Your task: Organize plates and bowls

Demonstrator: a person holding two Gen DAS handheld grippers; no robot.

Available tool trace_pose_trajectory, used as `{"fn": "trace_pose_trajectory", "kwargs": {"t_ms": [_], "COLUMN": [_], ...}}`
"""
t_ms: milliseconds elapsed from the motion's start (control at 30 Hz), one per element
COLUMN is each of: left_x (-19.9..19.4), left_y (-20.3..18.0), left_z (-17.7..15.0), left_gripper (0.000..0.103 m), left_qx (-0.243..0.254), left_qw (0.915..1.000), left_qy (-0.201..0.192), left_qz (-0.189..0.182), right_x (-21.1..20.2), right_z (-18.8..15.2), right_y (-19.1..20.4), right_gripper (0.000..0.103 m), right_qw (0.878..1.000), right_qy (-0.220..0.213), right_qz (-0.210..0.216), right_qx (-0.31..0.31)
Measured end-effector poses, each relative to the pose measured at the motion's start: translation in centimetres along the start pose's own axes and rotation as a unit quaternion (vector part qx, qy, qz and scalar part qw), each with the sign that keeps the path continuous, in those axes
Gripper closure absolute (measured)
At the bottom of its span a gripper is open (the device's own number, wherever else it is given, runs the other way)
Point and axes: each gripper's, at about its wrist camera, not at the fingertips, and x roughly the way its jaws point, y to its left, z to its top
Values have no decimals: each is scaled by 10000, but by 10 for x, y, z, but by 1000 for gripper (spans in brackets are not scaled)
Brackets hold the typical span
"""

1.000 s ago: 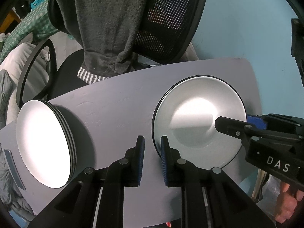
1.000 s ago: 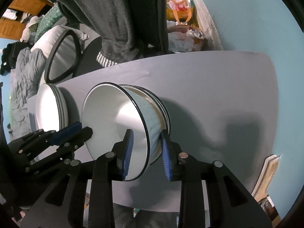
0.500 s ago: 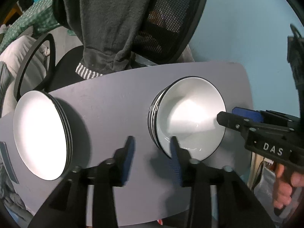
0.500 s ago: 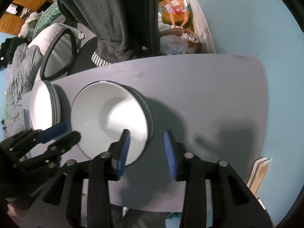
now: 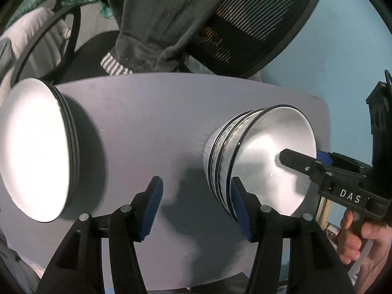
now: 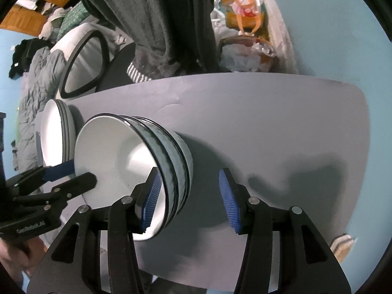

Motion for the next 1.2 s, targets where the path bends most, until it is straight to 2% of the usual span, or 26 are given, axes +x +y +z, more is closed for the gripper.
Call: {"fn": "trace_pose_trajectory", "kwargs": {"t_ms": [333, 567, 667, 700, 733, 967, 1200], "left_x": [21, 23, 22, 22, 21, 15, 7], "left_y": [1, 2, 2, 1, 0, -8, 10], "left_z": [-1, -3, -3, -3, -3, -8, -26], "left_gripper": [46, 48, 63, 73, 76, 77, 78], "left_qx": [-238, -245, -221, -217, -195, 44, 119], "left_qw": [9994, 9989, 9980, 9974, 9968, 9990, 9997], "left_qy": [182, 155, 145, 151, 149, 70, 64], "left_qz": [-195, -381, -581, -671, -757, -439, -213], "right_x": [19, 20, 20, 20, 20, 18, 25], "right_z": [11, 16, 17, 17, 17, 16, 7], "right_y": [-8, -6, -2, 0, 1, 13, 32], "right_gripper": [54, 72, 73, 73, 73, 73, 75], "right_qw": [9986, 9969, 9971, 9972, 9973, 9979, 9969], "right_qy": [228, 282, 289, 285, 282, 225, 321], "right_qz": [470, 722, 667, 641, 616, 270, 217], "right_qx": [-52, -149, -227, -264, -295, -541, -683]}}
